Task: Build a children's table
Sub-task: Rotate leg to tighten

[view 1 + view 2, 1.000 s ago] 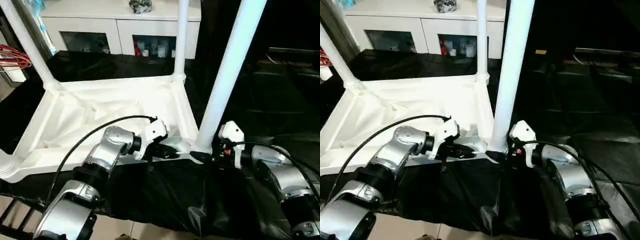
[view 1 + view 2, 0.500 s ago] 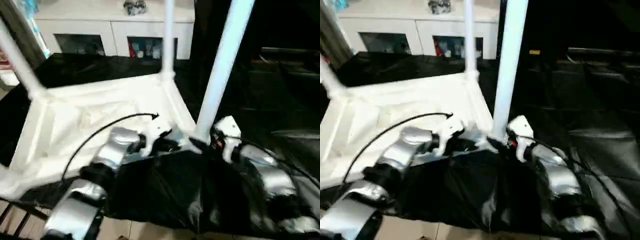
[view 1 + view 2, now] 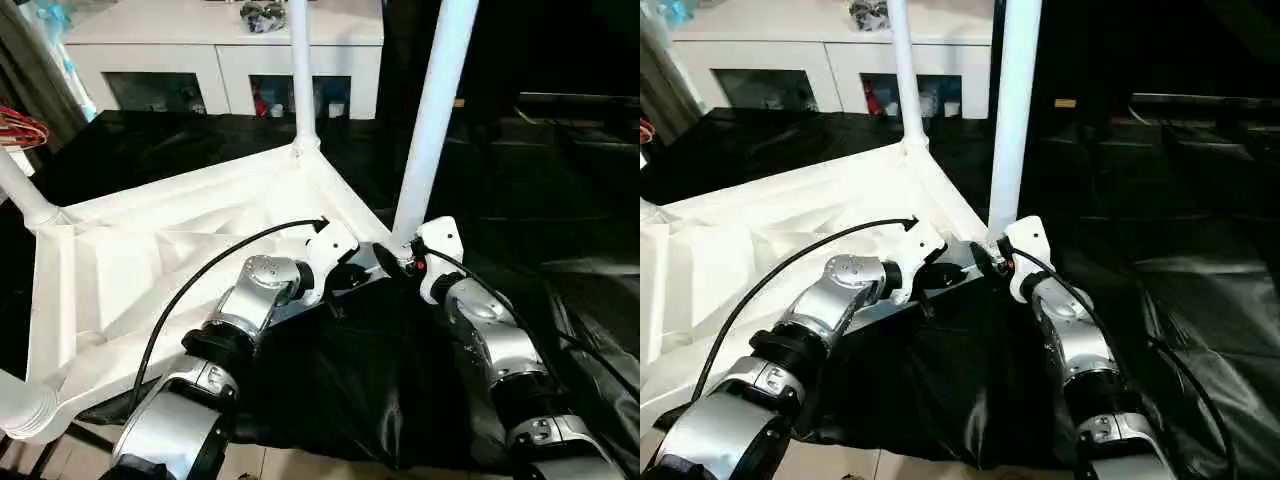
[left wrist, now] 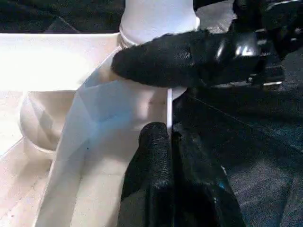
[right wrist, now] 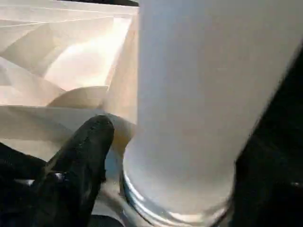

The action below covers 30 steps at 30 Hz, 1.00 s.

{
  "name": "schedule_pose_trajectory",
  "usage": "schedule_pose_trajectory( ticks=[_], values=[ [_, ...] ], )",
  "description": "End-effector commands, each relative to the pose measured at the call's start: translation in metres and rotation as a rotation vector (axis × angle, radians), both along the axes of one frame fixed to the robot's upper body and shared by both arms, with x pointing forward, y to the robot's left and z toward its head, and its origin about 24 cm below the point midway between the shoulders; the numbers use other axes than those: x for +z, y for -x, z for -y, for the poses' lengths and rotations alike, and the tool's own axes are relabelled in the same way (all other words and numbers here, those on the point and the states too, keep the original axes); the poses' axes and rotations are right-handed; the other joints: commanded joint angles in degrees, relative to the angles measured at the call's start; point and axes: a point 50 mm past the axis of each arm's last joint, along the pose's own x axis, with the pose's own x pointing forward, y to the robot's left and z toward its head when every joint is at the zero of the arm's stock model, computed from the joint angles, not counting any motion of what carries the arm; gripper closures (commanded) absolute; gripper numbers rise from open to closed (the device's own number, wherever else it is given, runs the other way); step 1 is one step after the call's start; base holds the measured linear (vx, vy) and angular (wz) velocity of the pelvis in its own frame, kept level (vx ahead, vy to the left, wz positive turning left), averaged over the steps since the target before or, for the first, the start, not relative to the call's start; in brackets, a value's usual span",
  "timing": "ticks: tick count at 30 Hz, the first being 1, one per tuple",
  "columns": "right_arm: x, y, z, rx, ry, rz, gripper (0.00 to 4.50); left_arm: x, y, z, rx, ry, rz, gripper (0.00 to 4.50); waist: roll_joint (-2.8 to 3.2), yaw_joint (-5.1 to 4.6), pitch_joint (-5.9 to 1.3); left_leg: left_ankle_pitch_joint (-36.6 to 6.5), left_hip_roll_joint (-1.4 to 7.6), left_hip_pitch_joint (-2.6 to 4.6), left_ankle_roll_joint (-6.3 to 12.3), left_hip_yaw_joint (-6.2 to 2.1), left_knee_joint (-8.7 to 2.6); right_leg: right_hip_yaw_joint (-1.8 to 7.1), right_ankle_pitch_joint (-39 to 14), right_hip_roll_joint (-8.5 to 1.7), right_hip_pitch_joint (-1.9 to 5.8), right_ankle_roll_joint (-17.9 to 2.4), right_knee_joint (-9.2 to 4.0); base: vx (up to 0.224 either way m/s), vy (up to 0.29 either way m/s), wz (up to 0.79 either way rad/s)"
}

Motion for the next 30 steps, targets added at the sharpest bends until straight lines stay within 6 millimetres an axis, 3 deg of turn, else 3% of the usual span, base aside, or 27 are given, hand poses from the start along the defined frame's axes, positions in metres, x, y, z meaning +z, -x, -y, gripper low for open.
schedule_pose_trajectory(
  ticks=[1,5,8,12,24,30],
  values=[
    [-0.001,0.006,-0.009,0.125,-0.002,-0.024,0.29,0.013,0.005,0.014,-0.086,0.113,0.036,4.50,-1.38,0.22,-3.32,-12.2,0.87,0.12,4.72,-0.58,-3.92,1.32,-13.7,-2.19,2.79,-12.9,-4.40,0.000,0.000,0.00],
    [0.000,0.010,0.006,0.185,0.044,-0.030,0.03,0.013,0.006,0.006,-0.113,0.111,0.033,4.50,-1.43,0.69,-3.54,-8.8,0.79,-0.12,6.67,-0.38,-3.42,1.28,-8.5,-2.13,3.00,-14.5,-3.78,0.000,0.000,0.00],
    [0.000,0.020,0.017,0.316,0.110,-0.050,0.03,0.015,0.007,-0.005,-0.166,0.108,0.023,4.50,-1.44,1.08,-3.38,-9.3,0.98,-0.05,7.06,-0.37,-3.44,1.24,-9.9,-2.18,2.96,-14.5,-3.88,0.000,0.000,0.00],
    [0.003,0.027,0.021,0.408,0.088,-0.072,0.03,0.016,0.010,-0.013,-0.212,0.101,0.010,4.50,-1.30,1.36,-3.25,-10.7,1.08,0.02,6.68,-0.38,-3.60,1.29,-12.5,-2.13,2.83,-14.0,-4.06,0.000,0.000,0.00],
    [0.009,0.045,0.030,0.622,0.081,-0.154,0.03,0.015,0.023,-0.034,-0.398,0.065,-0.092,4.50,-1.42,1.77,-3.29,-10.2,1.33,0.07,5.69,-0.37,-3.58,1.29,-10.9,-2.20,2.78,-14.9,-3.59,0.000,0.000,0.00],
    [0.011,0.046,0.031,0.645,0.092,-0.159,0.73,0.015,0.027,-0.037,-0.445,0.054,-0.120,4.50,-1.55,1.93,-3.35,-9.1,1.35,0.14,5.74,-0.36,-3.48,1.30,-8.4,-2.15,2.90,-15.8,-3.20,0.000,0.000,0.00]
  ],
)
